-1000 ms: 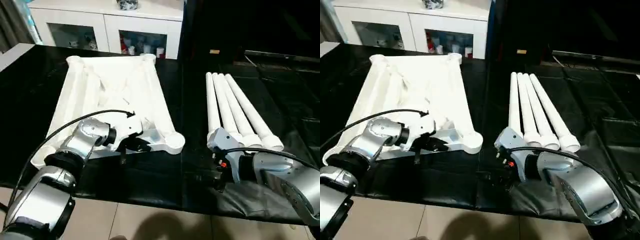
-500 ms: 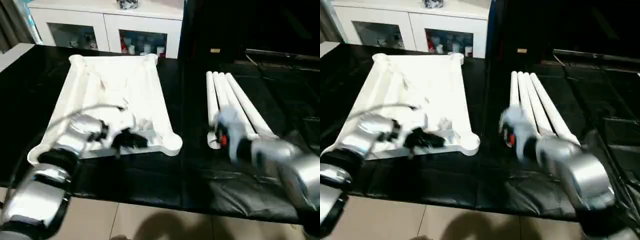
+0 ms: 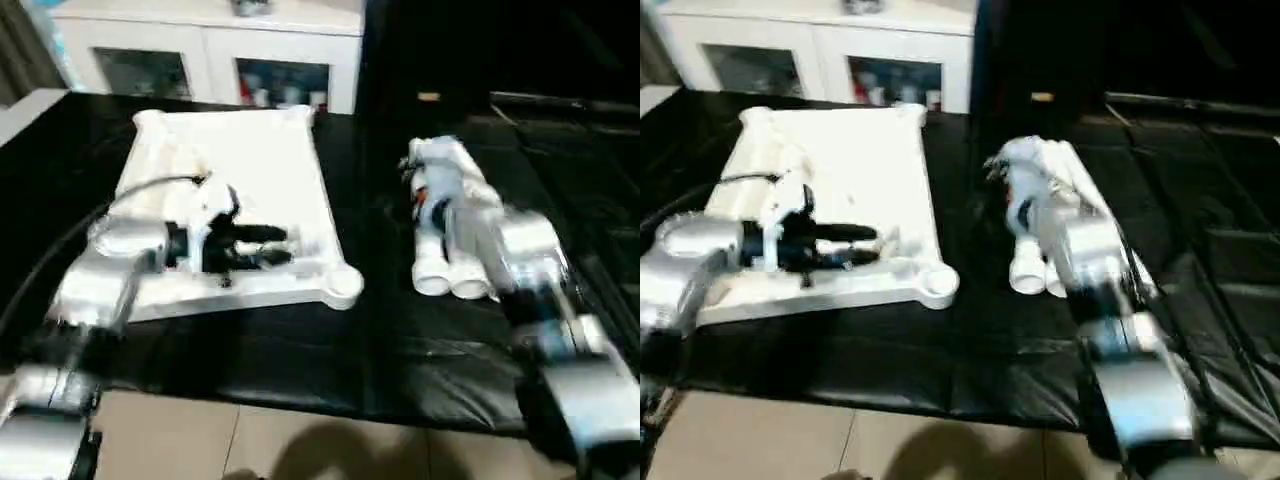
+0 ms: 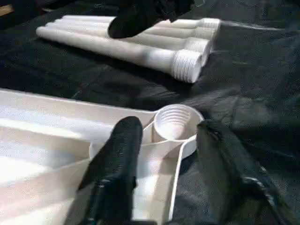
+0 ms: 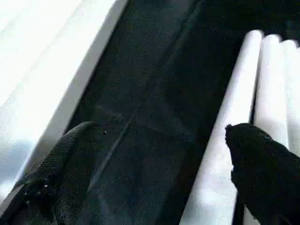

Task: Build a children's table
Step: Move table base, then pick table leg

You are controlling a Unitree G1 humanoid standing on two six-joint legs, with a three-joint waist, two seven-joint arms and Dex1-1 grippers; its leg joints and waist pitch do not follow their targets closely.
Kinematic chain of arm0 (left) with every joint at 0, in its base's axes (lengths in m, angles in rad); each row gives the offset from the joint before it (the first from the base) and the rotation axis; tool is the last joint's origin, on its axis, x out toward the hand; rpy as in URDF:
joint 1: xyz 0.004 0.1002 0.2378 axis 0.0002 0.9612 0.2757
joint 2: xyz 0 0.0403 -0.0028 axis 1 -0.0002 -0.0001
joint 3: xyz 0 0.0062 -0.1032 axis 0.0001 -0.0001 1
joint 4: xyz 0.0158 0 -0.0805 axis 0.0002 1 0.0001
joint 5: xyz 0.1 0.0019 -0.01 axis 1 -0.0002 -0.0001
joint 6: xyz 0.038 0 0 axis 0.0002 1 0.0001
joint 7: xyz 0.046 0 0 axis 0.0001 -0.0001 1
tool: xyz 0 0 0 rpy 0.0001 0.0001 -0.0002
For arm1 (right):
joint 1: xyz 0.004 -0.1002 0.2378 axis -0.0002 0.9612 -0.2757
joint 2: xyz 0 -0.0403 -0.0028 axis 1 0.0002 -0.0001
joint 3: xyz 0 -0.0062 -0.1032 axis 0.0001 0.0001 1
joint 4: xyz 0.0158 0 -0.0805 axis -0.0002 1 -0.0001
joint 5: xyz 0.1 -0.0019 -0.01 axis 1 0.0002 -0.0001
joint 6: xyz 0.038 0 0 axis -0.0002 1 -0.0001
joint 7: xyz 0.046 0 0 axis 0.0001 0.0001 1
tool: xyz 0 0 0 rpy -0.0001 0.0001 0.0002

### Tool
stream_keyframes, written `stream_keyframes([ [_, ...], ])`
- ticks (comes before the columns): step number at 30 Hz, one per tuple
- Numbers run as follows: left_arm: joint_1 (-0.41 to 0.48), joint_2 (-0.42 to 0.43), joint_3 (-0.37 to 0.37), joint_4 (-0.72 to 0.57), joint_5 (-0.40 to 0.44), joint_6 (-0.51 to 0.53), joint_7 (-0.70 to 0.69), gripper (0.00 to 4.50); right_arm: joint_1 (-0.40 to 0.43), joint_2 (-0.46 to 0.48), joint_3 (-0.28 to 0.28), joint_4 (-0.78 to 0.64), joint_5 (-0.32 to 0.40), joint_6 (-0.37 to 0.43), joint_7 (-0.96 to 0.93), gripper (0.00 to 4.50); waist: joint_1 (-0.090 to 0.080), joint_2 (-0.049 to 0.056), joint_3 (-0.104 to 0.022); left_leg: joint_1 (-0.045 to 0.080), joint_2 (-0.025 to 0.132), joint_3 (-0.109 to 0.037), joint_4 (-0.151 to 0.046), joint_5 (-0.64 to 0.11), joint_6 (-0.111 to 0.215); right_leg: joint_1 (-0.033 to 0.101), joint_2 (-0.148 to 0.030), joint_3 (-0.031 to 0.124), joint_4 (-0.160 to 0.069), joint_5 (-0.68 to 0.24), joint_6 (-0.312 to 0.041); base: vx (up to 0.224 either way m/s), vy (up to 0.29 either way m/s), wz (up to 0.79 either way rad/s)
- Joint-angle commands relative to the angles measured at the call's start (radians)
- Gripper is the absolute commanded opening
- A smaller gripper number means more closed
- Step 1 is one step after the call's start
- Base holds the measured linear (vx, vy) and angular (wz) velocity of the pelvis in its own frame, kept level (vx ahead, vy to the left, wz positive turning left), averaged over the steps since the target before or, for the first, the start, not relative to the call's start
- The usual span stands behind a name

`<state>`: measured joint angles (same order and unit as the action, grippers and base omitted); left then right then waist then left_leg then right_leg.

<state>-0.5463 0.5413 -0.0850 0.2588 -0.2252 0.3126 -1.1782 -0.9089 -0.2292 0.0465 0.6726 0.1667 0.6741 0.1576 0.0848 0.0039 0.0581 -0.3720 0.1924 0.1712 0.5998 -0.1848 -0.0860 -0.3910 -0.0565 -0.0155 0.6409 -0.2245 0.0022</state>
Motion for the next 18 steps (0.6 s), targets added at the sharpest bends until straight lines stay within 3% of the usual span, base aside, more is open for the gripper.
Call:
stream_keyframes([
  [1, 0.026, 0.017, 0.021, -0.116, -0.018, 0.07, 0.037, 2.37, -0.036, 0.002, -0.014, 0.129, -0.031, -0.071, -0.047, 4.5, -0.004, 0.003, -0.075, 0.014, 0.021, 0.001, -0.062, -0.06, -0.051, 0.053, -0.057, 0.03, -0.051, 0.155, -0.253, 0.0, 0.0, 0.0],
  [2, 0.033, 0.02, 0.024, -0.135, -0.021, 0.082, 0.043, 2.59, -0.043, 0.003, -0.014, 0.149, -0.033, -0.08, -0.052, 4.5, -0.004, 0.006, -0.076, 0.011, 0.021, -0.001, -0.061, -0.06, -0.049, 0.054, -0.058, 0.03, -0.047, 0.154, -0.255, 0.0, 0.0, 0.0],
  [5, 0.113, 0.052, 0.052, -0.312, -0.056, 0.192, 0.089, 2.7, -0.095, 0.011, -0.013, 0.335, -0.057, -0.163, -0.071, 4.5, 0.0, 0.004, -0.081, 0.009, 0.021, 0.0, -0.057, -0.038, -0.038, 0.053, -0.058, 0.028, -0.043, 0.177, -0.252, 0.0, 0.0, 0.0],
  [8, 0.146, 0.061, 0.057, -0.359, -0.065, 0.222, 0.101, 2.99, -0.108, 0.016, -0.019, 0.397, -0.073, -0.193, -0.086, 4.5, 0.0, 0.004, -0.081, 0.003, 0.016, 0.003, -0.051, -0.011, -0.016, 0.048, -0.05, 0.027, -0.038, 0.219, -0.247, 0.0, 0.0, 0.0],
  [11, 0.172, 0.072, 0.054, -0.393, -0.062, 0.243, 0.108, 3.1, -0.113, 0.023, -0.039, 0.434, -0.065, -0.206, -0.093, 4.5, 0.001, 0.005, -0.077, 0.003, 0.017, 0.004, -0.053, -0.047, -0.014, 0.046, -0.051, 0.027, -0.043, 0.162, -0.238, 0.0, 0.0, 0.0],
  [13, 0.188, 0.084, 0.047, -0.43, -0.062, 0.273, 0.119, 3.17, -0.119, 0.029, -0.051, 0.479, -0.06, -0.236, -0.088, 4.5, 0.0, 0.01, -0.075, 0.006, 0.019, 0.002, -0.055, -0.088, -0.029, 0.042, -0.052, 0.026, -0.045, 0.105, -0.231, 0.0, 0.0, 0.0],
  [18, 0.202, 0.097, 0.045, -0.477, -0.074, 0.317, 0.146, 3.17, -0.133, 0.04, -0.061, 0.559, -0.068, -0.276, -0.051, 4.5, -0.002, 0.01, -0.073, 0.005, 0.019, 0.003, -0.056, -0.113, -0.034, 0.039, -0.053, 0.027, -0.048, 0.065, -0.236, 0.0, 0.0, 0.0],
])
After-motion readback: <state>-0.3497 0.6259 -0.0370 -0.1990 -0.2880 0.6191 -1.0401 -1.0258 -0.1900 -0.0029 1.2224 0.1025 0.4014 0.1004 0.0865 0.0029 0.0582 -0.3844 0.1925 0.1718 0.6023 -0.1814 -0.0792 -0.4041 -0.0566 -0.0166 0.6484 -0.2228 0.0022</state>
